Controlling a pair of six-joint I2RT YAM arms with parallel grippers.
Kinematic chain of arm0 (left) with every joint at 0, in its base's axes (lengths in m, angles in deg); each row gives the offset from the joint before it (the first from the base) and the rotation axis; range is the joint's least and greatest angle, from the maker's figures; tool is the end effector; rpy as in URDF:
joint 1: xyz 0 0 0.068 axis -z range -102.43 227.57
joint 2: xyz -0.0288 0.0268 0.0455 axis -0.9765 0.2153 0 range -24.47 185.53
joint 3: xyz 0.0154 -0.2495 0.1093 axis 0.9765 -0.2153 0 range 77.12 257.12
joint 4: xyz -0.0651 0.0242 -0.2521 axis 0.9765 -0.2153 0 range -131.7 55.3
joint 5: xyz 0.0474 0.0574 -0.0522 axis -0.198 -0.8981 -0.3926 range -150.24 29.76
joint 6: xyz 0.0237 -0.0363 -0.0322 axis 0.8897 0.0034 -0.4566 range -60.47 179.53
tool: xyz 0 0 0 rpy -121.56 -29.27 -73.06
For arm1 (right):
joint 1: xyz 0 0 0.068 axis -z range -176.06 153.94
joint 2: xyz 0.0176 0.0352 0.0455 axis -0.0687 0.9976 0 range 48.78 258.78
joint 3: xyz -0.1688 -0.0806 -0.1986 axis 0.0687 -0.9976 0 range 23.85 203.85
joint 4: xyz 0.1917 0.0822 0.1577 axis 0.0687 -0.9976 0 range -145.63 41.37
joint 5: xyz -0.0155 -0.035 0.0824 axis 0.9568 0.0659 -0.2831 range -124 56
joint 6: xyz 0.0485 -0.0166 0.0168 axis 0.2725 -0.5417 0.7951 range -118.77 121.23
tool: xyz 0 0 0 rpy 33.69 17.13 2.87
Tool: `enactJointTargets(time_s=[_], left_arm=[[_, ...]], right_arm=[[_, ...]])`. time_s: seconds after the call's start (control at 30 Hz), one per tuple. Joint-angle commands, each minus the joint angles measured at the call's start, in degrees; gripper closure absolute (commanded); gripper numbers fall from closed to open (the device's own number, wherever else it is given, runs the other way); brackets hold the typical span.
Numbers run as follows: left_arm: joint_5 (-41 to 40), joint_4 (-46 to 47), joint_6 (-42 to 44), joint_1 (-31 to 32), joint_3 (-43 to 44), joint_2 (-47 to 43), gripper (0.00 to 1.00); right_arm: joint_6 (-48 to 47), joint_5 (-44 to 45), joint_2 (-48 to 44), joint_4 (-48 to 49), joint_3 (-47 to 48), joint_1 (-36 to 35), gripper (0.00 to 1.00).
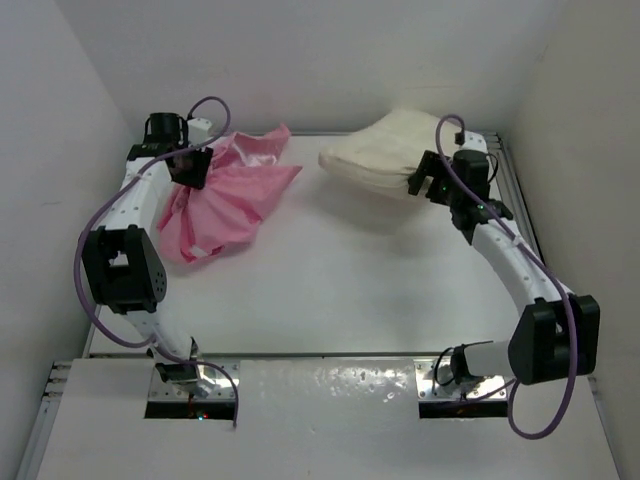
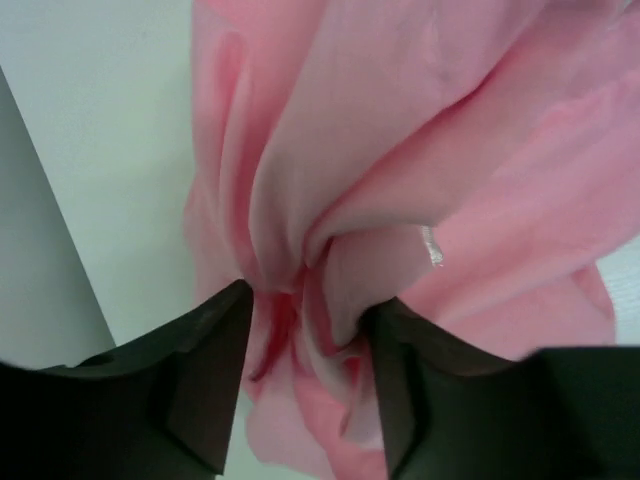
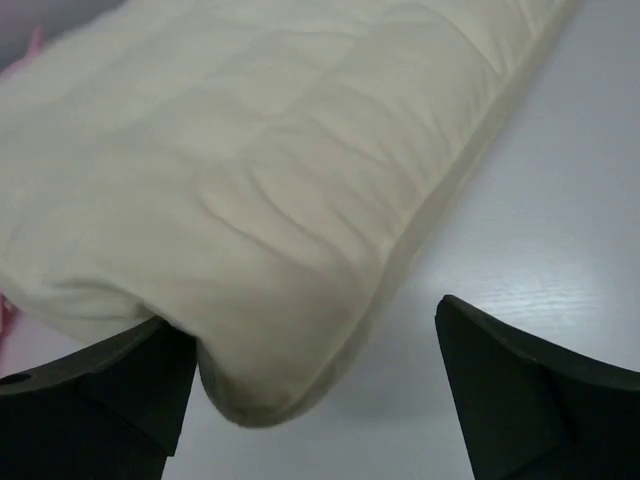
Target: Put the pillow into the pillowcase
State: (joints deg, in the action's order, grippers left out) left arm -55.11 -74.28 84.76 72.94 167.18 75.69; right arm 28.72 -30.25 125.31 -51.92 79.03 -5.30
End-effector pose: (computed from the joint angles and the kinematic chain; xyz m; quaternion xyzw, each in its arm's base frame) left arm 0.3880 0.0282 0.3060 0.1829 0.9199 0.0481 0.3435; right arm 0.3043 0.0472 0.2912 0.1508 0.8278 0.1439 0.5208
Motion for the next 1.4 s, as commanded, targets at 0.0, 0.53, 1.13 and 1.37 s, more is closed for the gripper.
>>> enactJointTargets(time_s=[0.0, 0.53, 1.13, 1.37], left_arm=[[0.2, 2.8, -0.6, -0.3, 1.4, -2.3, 0.50], [2.2, -9.3, 8.7, 0.8, -4.3, -5.1, 0.02], [7.6, -5.3, 3.2, -11.6, -14.5, -4.9, 0.00], [5.2, 4.3, 0.3, -11.8, -21.2, -1.8, 0.14]], right_arm=[[-1.2, 10.0, 4.7, -11.5, 8.1, 0.7, 0.01], [-3.8, 26.6, 19.5, -6.0, 23.7, -16.9, 0.01], [7.6, 8.1, 0.6, 29.4, -3.4, -10.2, 0.07], [-11.6, -26.2, 45.3, -18.3, 56.3, -24.1, 0.01]])
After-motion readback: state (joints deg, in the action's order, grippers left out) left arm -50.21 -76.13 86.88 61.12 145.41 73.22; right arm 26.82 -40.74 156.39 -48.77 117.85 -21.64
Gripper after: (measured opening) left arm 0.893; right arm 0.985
